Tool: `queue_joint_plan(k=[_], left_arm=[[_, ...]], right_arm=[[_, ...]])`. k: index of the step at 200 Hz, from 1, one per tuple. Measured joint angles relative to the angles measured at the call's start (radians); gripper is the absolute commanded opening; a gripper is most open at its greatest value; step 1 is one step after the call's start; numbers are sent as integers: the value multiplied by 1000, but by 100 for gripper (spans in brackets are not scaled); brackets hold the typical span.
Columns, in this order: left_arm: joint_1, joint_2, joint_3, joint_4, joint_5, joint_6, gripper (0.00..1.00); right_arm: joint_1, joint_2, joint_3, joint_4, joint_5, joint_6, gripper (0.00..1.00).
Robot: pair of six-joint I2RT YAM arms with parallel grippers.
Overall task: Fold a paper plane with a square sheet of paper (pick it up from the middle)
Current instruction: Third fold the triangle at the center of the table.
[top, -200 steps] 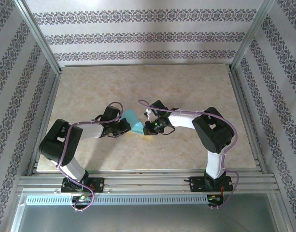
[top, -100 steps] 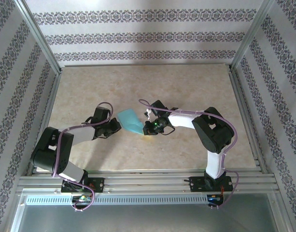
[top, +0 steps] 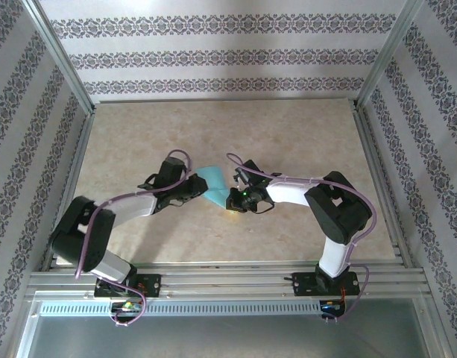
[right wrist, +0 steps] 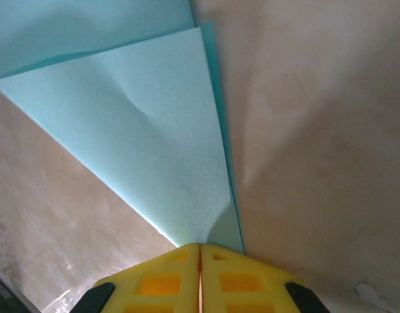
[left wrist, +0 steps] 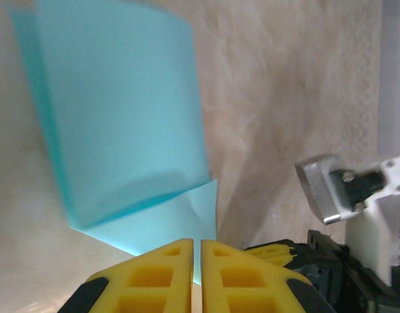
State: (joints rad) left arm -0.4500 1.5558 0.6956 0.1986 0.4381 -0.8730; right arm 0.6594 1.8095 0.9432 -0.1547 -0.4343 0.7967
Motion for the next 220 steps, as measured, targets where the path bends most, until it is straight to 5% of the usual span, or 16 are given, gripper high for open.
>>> queue_joint_plan(k=[52,220], left_arm=[[-22,168,16,66,30,-52,7],[-22,212,65,34,-21,-51,3]], right_arm=[[6,18,4,58,-8,43,11],[17,93,125,1,-33,-142,10]])
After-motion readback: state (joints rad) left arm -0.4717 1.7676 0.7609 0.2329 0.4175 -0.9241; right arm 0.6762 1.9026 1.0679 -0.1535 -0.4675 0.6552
